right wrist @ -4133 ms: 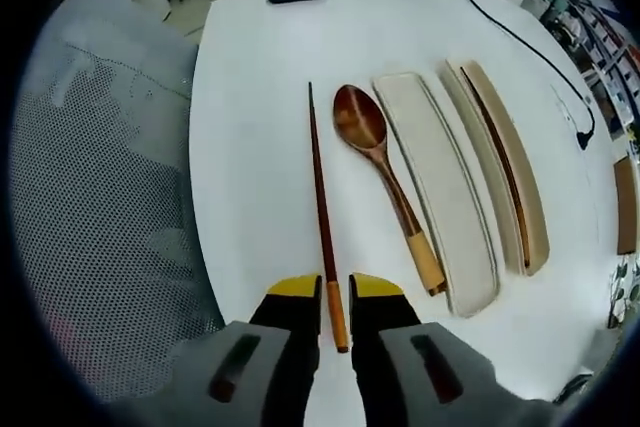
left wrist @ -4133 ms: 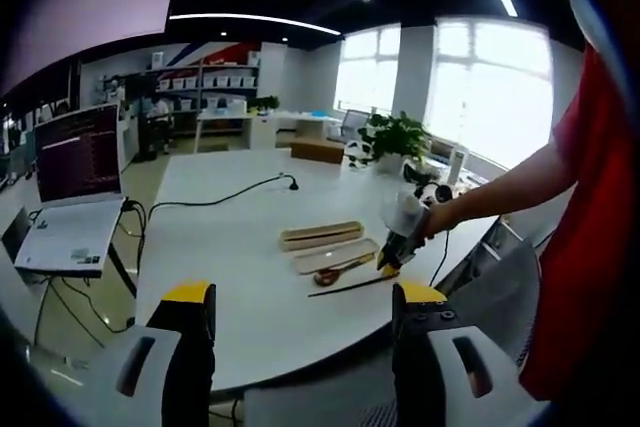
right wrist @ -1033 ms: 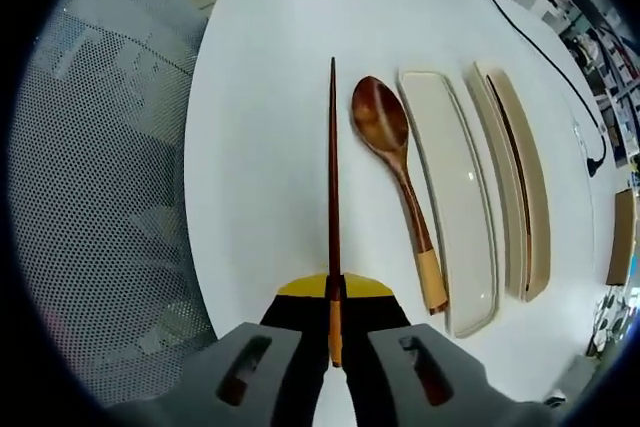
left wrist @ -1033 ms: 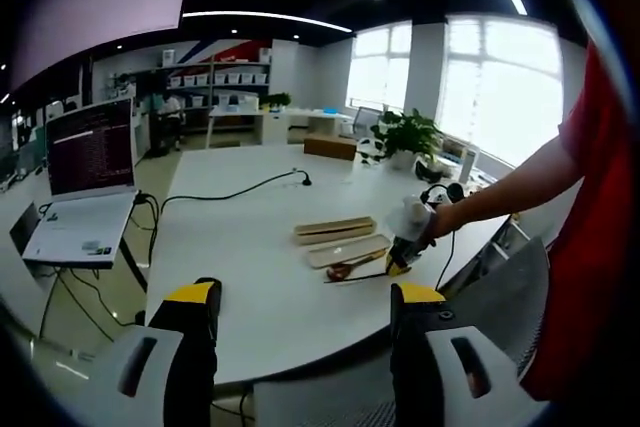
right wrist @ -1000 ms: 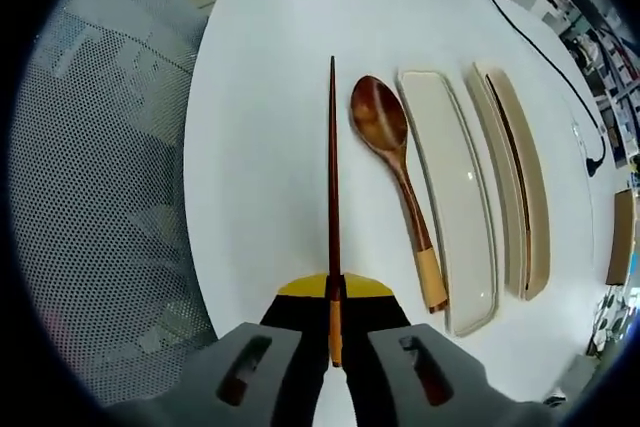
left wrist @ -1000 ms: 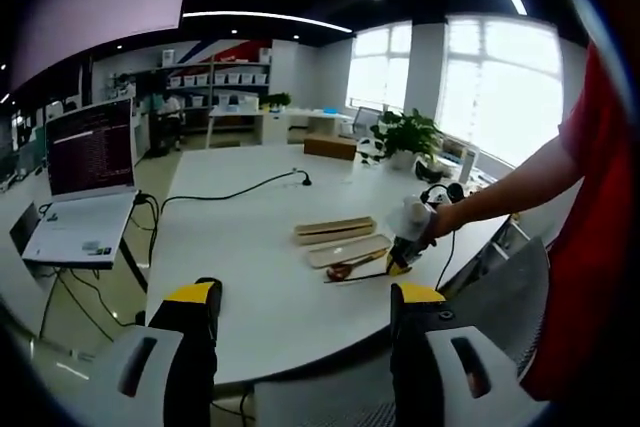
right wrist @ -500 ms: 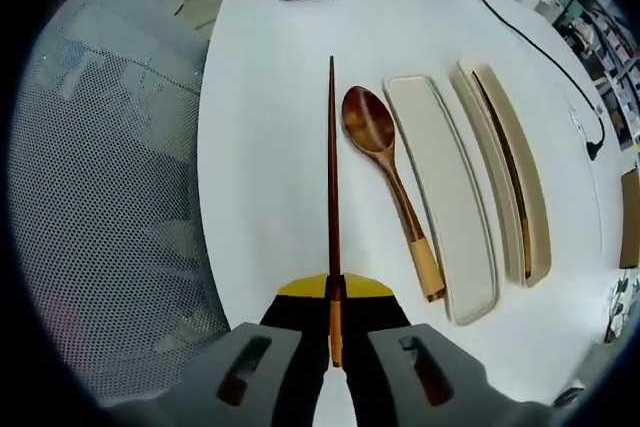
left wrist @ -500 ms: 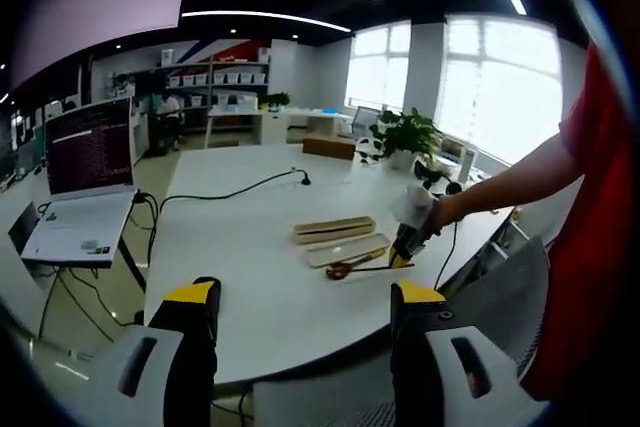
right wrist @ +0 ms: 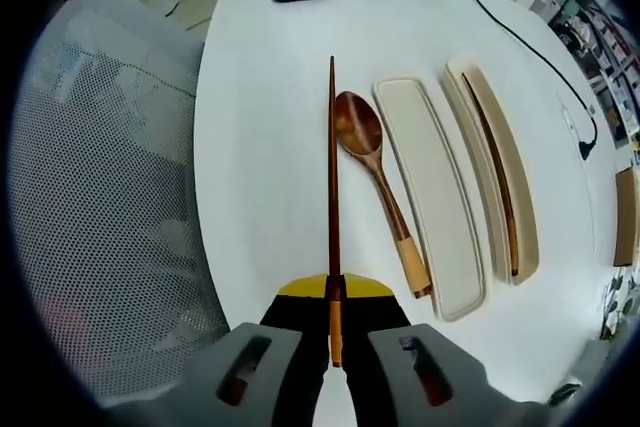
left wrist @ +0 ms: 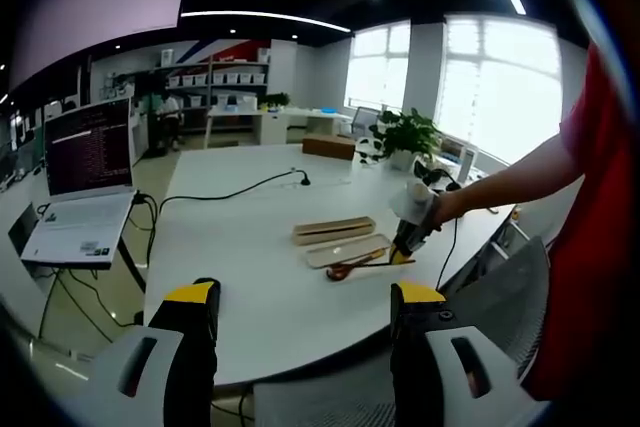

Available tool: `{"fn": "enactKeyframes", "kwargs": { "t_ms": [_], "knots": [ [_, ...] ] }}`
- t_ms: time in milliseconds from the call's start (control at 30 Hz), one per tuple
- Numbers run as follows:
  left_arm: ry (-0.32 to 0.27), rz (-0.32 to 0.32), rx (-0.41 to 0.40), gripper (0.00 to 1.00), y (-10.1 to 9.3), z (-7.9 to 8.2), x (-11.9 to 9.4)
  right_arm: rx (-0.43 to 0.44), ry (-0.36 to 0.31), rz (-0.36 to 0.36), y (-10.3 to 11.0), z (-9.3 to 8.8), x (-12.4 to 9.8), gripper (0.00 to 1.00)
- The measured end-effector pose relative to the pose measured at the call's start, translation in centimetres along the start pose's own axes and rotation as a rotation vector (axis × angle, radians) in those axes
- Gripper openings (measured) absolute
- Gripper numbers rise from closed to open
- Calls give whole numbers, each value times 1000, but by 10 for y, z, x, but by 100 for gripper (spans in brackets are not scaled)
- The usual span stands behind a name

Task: Arrange the utensils inside the cutlery case until each visible utensil rests in its matching compartment.

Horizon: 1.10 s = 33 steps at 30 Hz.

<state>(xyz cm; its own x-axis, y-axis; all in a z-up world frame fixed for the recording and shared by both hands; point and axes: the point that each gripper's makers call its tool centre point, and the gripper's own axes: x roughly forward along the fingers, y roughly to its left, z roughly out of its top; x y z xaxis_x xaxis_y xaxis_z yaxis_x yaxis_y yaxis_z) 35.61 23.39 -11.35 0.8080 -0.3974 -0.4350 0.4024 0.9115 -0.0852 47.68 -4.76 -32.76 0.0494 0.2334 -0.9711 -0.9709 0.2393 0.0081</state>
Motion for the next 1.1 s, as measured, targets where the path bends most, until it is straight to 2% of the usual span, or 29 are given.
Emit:
{"fn": "enactKeyframes", "kwargs": {
  "t_ms": [1100],
  "knots": [
    [1, 2, 0, 72, 1, -2, -1, 8, 3, -51, -25, 0, -15, 0]
  ]
}}
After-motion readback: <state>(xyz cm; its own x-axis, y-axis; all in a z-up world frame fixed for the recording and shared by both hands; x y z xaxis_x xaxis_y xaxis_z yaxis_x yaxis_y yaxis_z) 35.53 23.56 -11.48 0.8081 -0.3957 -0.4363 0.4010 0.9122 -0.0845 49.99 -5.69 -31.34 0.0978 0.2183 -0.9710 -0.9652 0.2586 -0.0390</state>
